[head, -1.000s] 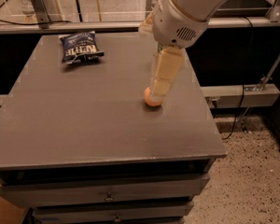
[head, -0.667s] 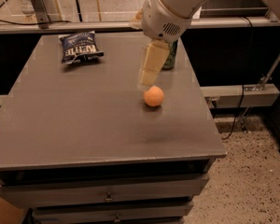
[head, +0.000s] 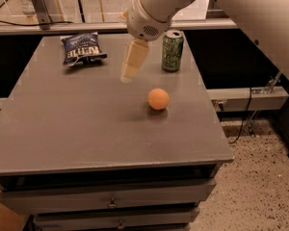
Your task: Move blue chip bag near green can
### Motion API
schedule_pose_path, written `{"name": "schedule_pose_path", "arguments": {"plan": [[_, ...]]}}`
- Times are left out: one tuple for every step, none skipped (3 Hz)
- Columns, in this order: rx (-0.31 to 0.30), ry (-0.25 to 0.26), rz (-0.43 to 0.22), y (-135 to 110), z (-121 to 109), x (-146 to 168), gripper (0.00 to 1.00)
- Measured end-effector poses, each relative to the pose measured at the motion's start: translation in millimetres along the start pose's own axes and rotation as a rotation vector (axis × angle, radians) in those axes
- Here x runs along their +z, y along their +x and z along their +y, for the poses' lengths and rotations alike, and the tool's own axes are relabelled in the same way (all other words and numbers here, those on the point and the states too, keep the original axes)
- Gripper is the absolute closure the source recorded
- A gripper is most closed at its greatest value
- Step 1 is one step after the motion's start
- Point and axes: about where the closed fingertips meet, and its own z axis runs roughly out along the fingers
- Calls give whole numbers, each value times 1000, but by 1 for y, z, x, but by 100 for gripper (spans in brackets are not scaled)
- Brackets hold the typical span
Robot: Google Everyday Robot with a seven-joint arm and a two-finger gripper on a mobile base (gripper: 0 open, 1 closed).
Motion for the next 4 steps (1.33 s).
{"name": "schedule_pose_path", "arguments": {"plan": [[36,56,14,-13,-23,27,0],[103,86,33,-19,-46,56,0],[205,101,31,-20,-69,82,0],[279,109,12,-29,-85,99,0]]}}
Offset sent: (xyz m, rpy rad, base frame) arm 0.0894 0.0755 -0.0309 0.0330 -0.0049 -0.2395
